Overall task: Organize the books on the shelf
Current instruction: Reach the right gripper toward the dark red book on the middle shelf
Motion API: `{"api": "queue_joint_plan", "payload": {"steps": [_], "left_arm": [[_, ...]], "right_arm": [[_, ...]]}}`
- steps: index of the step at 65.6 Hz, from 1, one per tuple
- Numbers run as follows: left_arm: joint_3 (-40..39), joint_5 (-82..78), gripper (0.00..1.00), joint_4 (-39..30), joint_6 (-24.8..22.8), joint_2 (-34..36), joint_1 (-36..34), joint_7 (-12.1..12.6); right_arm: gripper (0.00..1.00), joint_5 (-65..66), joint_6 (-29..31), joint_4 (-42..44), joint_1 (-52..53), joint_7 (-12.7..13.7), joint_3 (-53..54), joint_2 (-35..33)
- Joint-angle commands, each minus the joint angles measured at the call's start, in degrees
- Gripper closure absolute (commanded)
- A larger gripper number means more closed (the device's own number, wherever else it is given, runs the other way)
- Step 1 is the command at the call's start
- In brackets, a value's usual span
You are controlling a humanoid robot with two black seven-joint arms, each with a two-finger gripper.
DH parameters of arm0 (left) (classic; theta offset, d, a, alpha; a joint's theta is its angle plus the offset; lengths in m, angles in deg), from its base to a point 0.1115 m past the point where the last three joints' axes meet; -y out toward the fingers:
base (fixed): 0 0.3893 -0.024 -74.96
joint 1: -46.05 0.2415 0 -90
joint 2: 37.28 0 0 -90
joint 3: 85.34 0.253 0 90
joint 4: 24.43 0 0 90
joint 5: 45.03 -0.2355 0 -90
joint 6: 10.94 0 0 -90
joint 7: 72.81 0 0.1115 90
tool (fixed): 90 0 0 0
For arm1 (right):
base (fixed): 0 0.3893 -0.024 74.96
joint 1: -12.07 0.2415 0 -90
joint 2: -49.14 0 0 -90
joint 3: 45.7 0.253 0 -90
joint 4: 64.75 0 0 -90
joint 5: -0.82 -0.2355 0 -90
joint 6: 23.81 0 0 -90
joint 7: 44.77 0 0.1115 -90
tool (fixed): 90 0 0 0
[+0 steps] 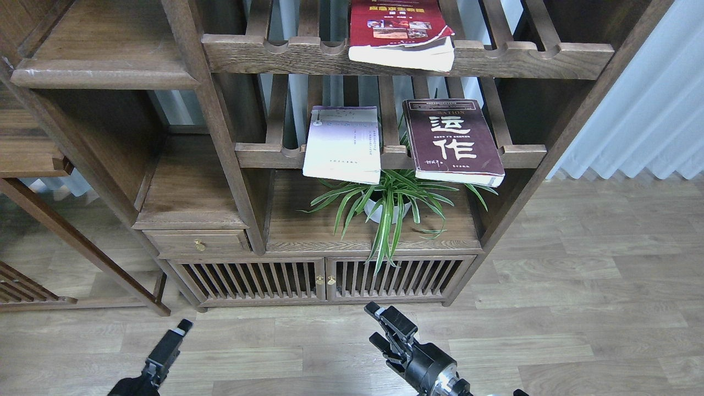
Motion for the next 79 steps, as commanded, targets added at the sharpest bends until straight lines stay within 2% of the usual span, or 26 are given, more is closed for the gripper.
{"api": "queue_joint_plan", "payload": {"steps": [1,33,38,47,67,79], "left_arm": [[-0.7,0.0,0.0,-4.3,0.0,1.3,0.2,0.1],[-2.2,-0.3,0.0,-3.8,0.0,0.0,-0.1,-0.8],[-3.4,-0.3,0.0,-3.5,0.0,-0.7,-0.1,-0.8],[-4.3,-0.2,0.0,-3.5,0.0,-0.6,-0.1,-0.6],[-5.4,-0.3,0.0,-2.7,0.0,-0.2,0.0,-0.3],[-6.1,-0.2,0.0,-1.5,0.0,-0.3,-0.1,-0.2]], "right_arm": [[0.0,0.0,0.0,-1.0,0.3,0.0,0.7,0.0],[0.0,0.4,0.5,0.5,4.6,0.3,0.1,0.0],[0.0,0.5,1.9,0.5,4.6,0.3,0.1,0.0],[0.0,0.6,7.8,2.6,4.5,0.1,0.1,0.0],[0.0,1.1,7.9,3.6,5.4,0.6,-1.3,0.0],[0.0,0.7,7.9,6.3,10.5,-0.6,0.5,0.0]]}}
